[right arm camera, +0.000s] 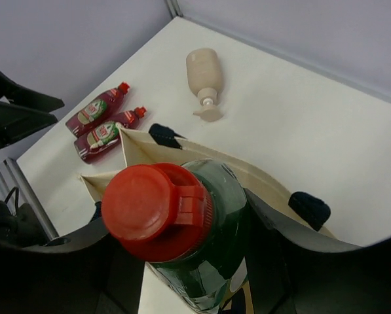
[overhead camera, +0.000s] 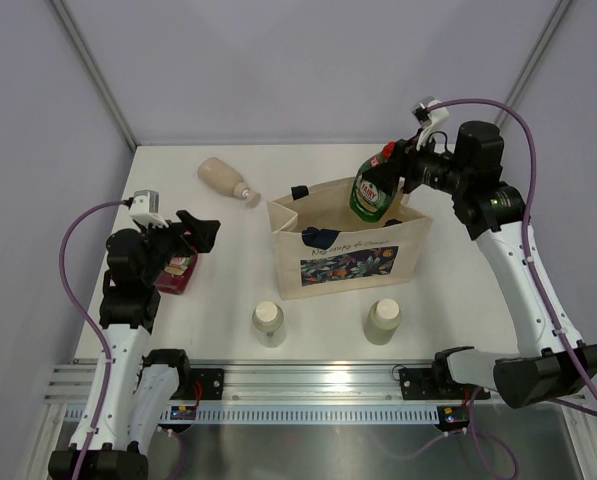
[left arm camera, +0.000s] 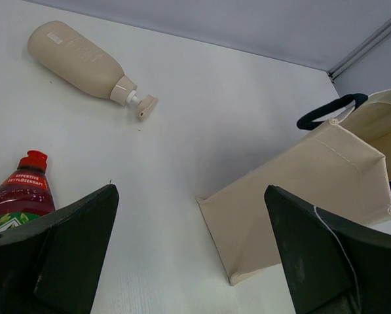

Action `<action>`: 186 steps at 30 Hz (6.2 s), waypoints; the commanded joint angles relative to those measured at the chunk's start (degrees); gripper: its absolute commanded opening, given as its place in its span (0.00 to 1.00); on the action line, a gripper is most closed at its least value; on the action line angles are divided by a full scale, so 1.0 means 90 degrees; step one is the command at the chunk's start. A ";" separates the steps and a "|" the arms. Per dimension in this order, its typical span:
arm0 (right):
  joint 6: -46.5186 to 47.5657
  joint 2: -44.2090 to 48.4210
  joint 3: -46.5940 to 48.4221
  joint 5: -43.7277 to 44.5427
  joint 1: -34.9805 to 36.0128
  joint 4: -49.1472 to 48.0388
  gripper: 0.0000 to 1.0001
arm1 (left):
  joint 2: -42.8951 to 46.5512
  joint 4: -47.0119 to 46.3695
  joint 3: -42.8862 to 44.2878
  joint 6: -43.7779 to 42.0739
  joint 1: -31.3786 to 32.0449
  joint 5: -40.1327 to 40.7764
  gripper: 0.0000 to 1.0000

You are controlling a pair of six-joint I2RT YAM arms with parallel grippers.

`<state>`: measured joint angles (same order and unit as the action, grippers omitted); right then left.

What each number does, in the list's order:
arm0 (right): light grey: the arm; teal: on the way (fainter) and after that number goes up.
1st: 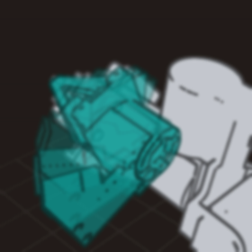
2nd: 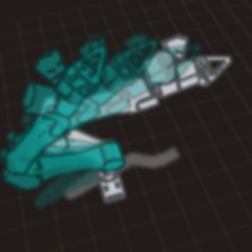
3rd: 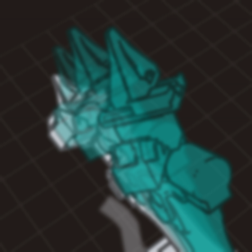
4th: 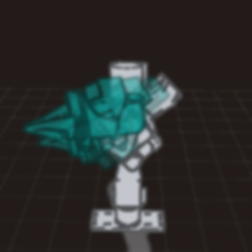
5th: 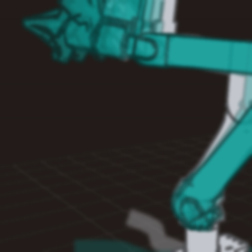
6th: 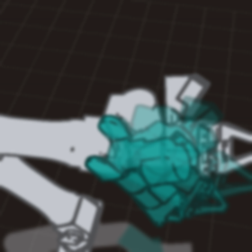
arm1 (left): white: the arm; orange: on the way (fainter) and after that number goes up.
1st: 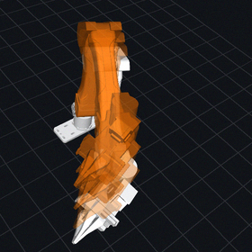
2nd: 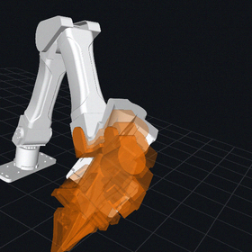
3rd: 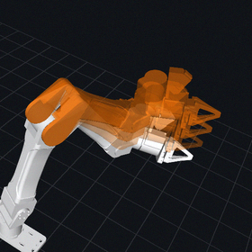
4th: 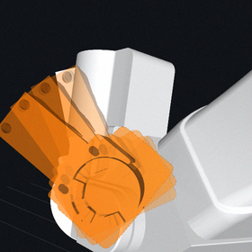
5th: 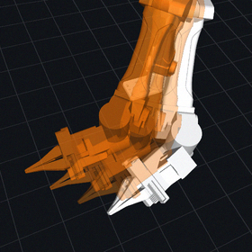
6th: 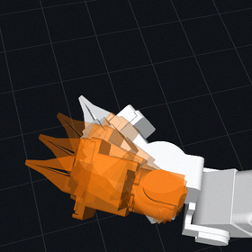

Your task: Place the personal care products into the canvas bag

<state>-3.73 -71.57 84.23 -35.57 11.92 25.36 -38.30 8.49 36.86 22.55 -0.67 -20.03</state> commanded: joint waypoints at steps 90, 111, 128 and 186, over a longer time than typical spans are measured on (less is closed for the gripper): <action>0.4838 0.1272 -0.1477 -0.2210 0.0140 0.3442 0.84 | -0.2013 0.3617 0.0983 0.2230 0.8072 0.5300 0.99; 0.4809 0.1439 -0.1644 -0.1868 0.0140 0.3510 0.84 | -0.1526 0.1156 -0.0190 0.0894 0.8131 0.6073 0.00; 0.3510 0.1390 -0.1224 -0.2268 -0.0767 0.3284 0.82 | -0.2519 -0.0582 0.3821 -0.0474 0.6219 0.3234 0.00; 1.0230 0.2219 -0.3780 -0.1742 -0.1132 0.6610 1.00 | -0.6653 -0.0573 0.6607 -0.1362 0.5201 0.0663 0.99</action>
<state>87.64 -53.93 53.47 -54.52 -2.39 76.42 -103.74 2.52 94.70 11.84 46.17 -12.88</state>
